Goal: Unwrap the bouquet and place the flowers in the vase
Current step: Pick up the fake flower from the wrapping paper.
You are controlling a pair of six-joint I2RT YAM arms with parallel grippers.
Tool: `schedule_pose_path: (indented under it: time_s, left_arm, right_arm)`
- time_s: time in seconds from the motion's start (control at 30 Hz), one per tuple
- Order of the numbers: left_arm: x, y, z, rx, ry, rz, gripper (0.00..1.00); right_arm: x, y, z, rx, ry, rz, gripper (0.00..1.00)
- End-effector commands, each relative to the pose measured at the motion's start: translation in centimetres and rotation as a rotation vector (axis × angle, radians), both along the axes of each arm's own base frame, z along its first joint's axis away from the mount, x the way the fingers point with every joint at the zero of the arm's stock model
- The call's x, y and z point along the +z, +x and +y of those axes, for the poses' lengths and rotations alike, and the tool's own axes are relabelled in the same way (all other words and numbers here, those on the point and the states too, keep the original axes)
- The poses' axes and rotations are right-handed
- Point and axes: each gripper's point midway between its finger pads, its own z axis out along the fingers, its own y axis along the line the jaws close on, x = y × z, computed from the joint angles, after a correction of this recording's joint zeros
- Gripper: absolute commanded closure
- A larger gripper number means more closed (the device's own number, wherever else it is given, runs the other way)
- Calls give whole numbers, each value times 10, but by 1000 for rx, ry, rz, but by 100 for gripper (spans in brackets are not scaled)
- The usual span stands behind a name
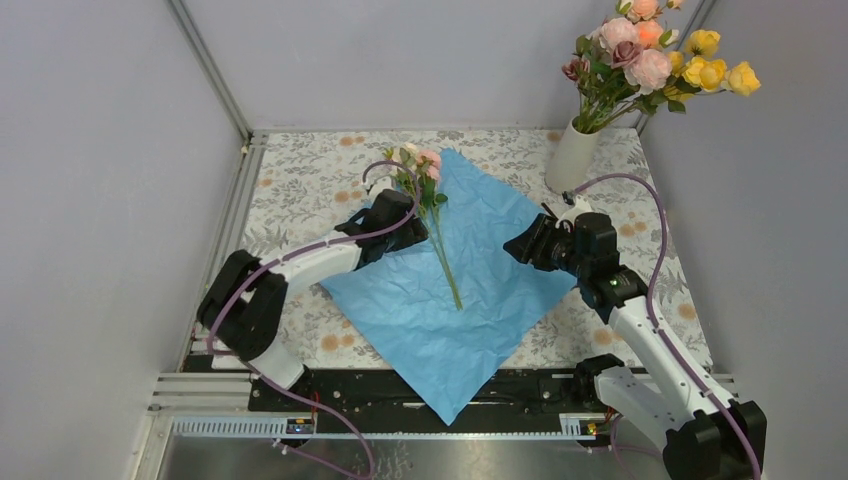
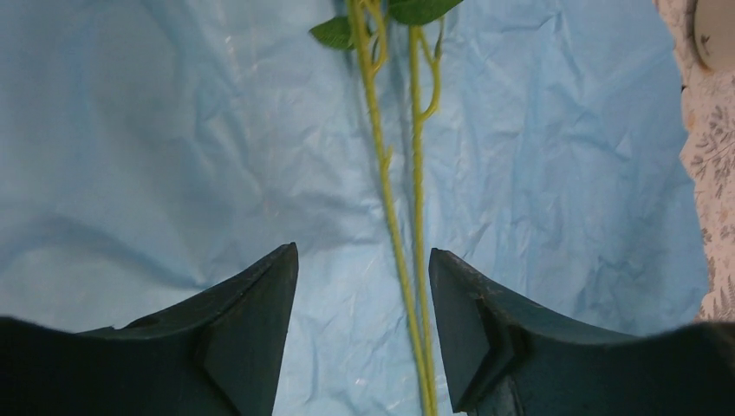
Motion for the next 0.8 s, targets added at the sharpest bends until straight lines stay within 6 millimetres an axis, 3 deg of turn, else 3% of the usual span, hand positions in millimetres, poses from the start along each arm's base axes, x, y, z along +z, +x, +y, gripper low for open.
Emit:
schedule_pose_path:
  time_s: [0.0,0.43,0.6,0.77]
  left_arm:
    - [21,37,-26,6,-50,-87,41]
    - [-16,63,-34,13,34,-33,57]
    - [-25,72,-29,46,12,-20,58]
    - [-28,80,-42,6,-31,-40,59]
  right_arm:
    - [6,1,-1,-15,3,-30,45]
    - [1,-1,1,-5,10,-15,45]
    - [2,-3,1,2,13,-16,45]
    - [2,-4,2,6,20,-14,45]
